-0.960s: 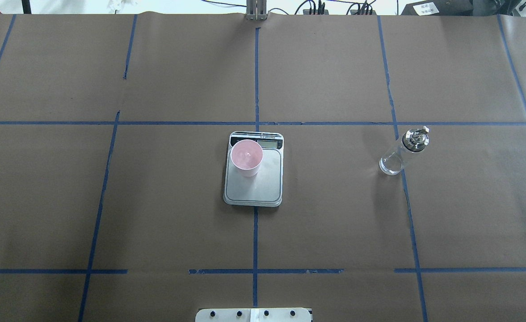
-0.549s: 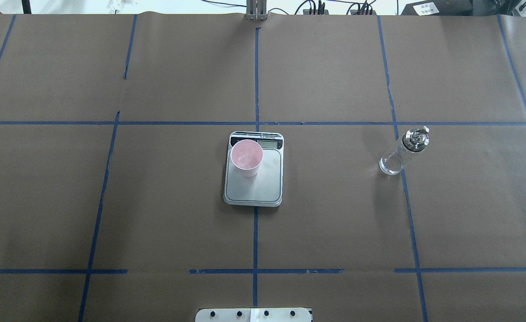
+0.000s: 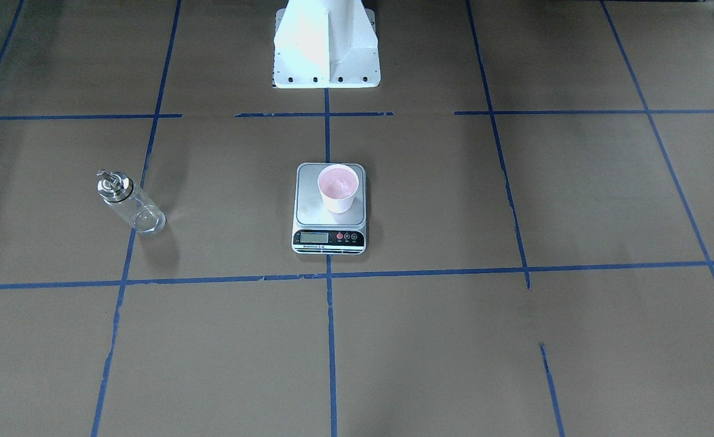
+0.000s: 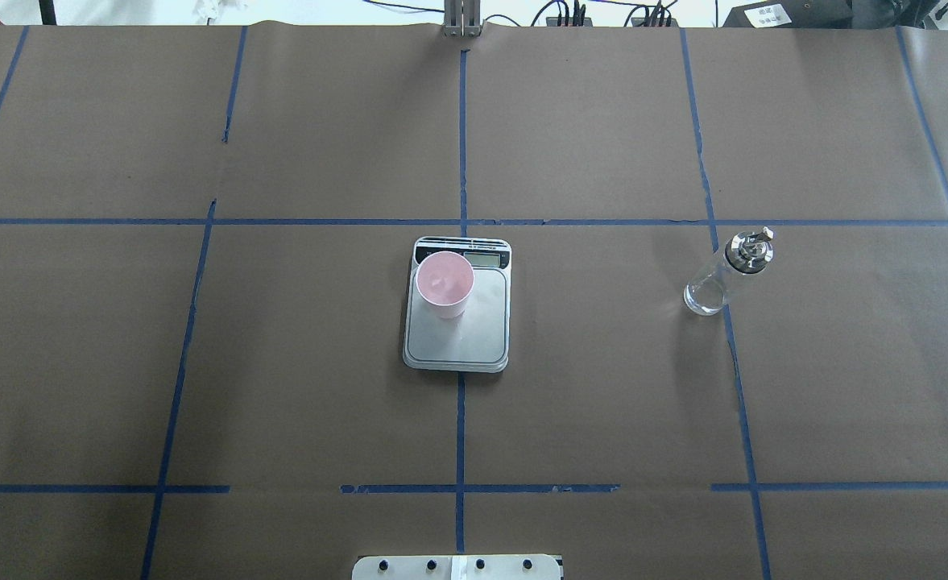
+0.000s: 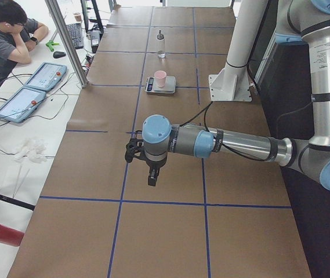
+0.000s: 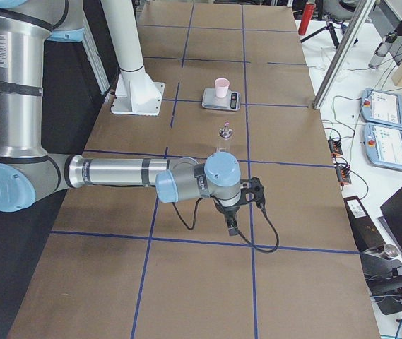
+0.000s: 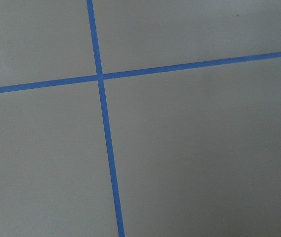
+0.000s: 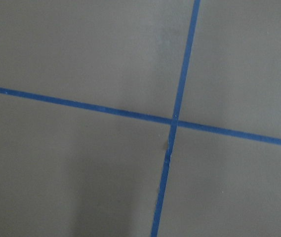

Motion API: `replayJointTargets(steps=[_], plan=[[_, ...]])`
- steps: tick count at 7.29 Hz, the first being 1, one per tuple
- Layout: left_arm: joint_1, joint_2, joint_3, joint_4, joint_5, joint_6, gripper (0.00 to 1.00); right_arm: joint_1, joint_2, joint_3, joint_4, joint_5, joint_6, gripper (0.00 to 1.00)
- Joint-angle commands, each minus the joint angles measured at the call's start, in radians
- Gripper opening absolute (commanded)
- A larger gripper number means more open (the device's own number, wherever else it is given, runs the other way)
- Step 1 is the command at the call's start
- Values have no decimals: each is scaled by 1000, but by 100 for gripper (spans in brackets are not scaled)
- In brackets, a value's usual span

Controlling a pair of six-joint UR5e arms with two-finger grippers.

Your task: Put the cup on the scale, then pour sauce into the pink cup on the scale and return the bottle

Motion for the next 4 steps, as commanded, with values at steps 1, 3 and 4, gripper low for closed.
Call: replayJointTargets(steps=[1, 3, 4], plan=[[0, 1, 11, -2, 0, 2, 100, 7, -85, 6, -16, -33, -67, 100], [0, 1, 14, 0, 0, -1, 100, 12, -99, 0, -16, -77, -72, 100], [0, 1, 14, 1, 0, -1, 100, 12, -91, 5, -16, -153, -74, 100]])
